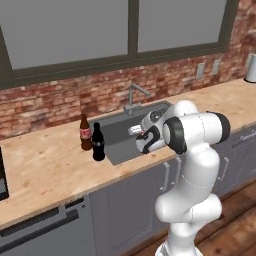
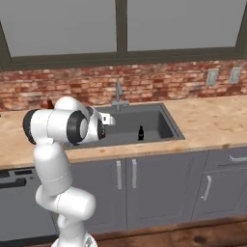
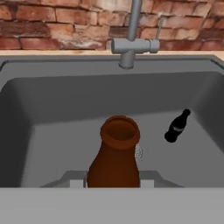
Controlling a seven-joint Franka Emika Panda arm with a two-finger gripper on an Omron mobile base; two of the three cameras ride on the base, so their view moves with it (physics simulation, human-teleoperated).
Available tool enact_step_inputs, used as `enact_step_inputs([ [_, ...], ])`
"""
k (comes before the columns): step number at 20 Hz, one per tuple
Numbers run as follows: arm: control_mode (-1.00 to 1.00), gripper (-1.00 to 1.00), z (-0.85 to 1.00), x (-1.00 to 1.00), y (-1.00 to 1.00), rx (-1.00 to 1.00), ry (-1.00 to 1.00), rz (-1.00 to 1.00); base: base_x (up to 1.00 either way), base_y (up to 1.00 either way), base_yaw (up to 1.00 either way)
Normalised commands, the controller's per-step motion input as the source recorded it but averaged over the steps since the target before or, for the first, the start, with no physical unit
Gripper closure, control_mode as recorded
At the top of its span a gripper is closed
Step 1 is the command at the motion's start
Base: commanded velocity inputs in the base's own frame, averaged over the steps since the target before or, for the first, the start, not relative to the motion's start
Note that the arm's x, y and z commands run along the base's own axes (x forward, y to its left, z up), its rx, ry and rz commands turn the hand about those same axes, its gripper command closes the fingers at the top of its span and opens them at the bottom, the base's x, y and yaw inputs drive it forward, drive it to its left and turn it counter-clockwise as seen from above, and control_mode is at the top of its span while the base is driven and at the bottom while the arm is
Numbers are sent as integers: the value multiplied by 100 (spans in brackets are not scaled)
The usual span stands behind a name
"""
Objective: Place the large bottle from the dining counter next to the other large bottle outside the sink, and place the small bottle from the dining counter next to the other small bottle inside the sink.
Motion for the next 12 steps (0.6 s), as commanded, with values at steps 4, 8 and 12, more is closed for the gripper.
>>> enact_step_inputs([
  [4,100,100,0,0,0,0,0,0,39,-14,24],
  [8,100,100,0,0,0,0,0,0,30,-15,23],
  [12,100,100,0,0,0,0,0,0,14,-16,21],
])
